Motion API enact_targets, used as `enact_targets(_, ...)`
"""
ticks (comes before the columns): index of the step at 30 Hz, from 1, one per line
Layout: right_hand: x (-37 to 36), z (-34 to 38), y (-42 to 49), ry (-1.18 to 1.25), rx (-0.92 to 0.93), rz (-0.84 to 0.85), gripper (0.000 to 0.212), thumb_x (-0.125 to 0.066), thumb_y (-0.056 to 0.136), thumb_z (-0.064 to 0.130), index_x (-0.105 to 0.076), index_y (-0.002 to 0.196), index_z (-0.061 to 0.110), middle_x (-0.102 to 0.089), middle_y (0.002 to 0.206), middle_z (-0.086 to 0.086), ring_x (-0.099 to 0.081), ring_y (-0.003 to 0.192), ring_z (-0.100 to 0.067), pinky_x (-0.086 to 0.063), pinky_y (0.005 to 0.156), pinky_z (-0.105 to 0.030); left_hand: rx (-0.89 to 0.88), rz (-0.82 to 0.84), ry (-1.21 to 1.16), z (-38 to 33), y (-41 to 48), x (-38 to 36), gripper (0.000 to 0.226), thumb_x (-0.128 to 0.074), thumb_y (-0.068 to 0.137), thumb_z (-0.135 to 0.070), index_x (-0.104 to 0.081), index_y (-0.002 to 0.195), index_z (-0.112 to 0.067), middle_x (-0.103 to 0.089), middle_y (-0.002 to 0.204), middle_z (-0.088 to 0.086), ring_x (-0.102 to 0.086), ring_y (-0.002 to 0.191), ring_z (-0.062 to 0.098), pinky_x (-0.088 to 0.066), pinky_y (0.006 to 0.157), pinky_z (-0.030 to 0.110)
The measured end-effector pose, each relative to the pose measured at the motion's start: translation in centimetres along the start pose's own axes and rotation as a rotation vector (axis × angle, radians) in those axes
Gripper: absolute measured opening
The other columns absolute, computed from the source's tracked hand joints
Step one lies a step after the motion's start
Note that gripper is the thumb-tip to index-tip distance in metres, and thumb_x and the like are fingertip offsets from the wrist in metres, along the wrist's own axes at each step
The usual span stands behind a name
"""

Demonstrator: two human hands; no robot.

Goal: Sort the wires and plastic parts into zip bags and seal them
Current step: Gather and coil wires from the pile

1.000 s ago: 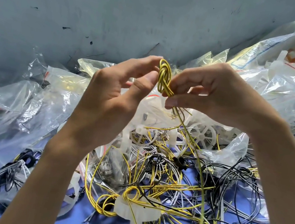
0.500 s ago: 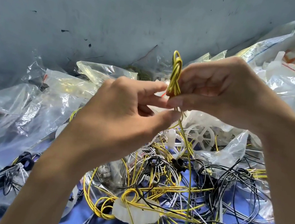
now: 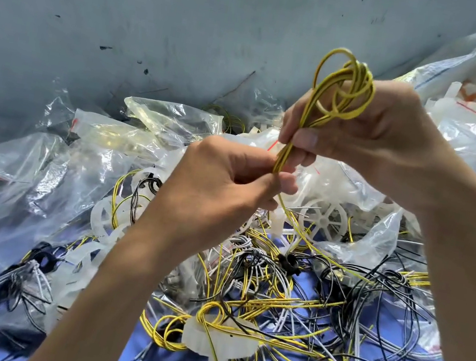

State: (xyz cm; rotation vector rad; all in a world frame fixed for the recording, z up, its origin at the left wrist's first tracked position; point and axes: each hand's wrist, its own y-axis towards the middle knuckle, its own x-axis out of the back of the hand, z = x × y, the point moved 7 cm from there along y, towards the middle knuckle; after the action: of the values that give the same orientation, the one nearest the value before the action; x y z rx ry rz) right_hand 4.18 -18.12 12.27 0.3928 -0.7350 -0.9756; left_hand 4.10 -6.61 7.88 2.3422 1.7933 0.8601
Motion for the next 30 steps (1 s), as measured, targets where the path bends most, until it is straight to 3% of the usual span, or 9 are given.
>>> enact_targets(7,1.0,-0.3,0.1,-0.028,-0.001,-0.101,0.005,-0.058,0.083,0.008,-0.058,0.087,0.011,-0.066,0.080,0.002,-0.062,0.069,-0.009,-0.048,0.066,-0.023,0.008,0.011,-0.033,0.1,0.0,0.1,0.012,-0.066,0.086,-0.007,-0.074,0.085,-0.017,-0.074,0.074,-0.006,-0.064,0.057,-0.002,-0.049,0.057,0.009)
enact_targets(13,1.5,0.1,0.2,-0.049,0.052,-0.176,0.006,-0.062,0.081,0.015,-0.058,0.086,0.014,-0.067,0.076,0.013,-0.063,0.077,-0.003,-0.046,0.075,-0.019,-0.026,-0.052,0.100,-0.1,0.0,1.0,0.010,-0.072,0.081,-0.019,-0.075,0.080,-0.029,-0.073,0.072,-0.004,-0.068,0.060,0.004,-0.052,0.056,0.017)
enact_targets(18,1.6,0.2,0.1,-0.034,0.047,-0.176,0.006,-0.063,0.081,0.013,-0.060,0.086,0.013,-0.069,0.076,0.011,-0.063,0.075,-0.007,-0.048,0.071,-0.021,-0.010,0.013,0.154,0.0,-0.1,0.7,0.007,-0.071,0.080,-0.026,-0.074,0.078,-0.032,-0.065,0.057,-0.014,-0.063,0.052,-0.002,-0.039,0.044,0.009)
enact_targets(22,2.1,0.3,0.0,-0.052,0.043,-0.202,0.009,-0.069,0.081,0.015,-0.060,0.085,0.015,-0.068,0.075,0.009,-0.061,0.070,-0.010,-0.048,0.066,-0.022,-0.032,0.049,0.203,0.0,-0.1,0.6,0.009,-0.069,0.084,-0.021,-0.073,0.079,-0.028,-0.067,0.065,-0.013,-0.063,0.052,0.003,-0.041,0.049,0.011)
enact_targets(26,2.4,0.4,-0.1,-0.104,0.055,-0.216,0.008,-0.064,0.082,0.009,-0.059,0.083,0.015,-0.064,0.076,0.004,-0.060,0.068,-0.010,-0.047,0.065,-0.022,-0.053,0.053,0.261,-0.2,0.0,0.4,0.012,-0.060,0.084,-0.031,-0.065,0.075,-0.027,-0.071,0.080,-0.010,-0.064,0.055,0.007,-0.051,0.056,0.023)
enact_targets(30,2.5,0.5,-0.1,-0.162,0.046,-0.222,0.008,-0.063,0.084,0.007,-0.059,0.084,0.014,-0.061,0.077,-0.003,-0.060,0.067,-0.010,-0.049,0.066,-0.023,-0.065,0.024,0.295,-0.5,-0.3,0.3,0.013,-0.051,0.078,-0.034,-0.061,0.079,-0.025,-0.069,0.071,-0.010,-0.062,0.058,0.009,-0.054,0.059,0.035)
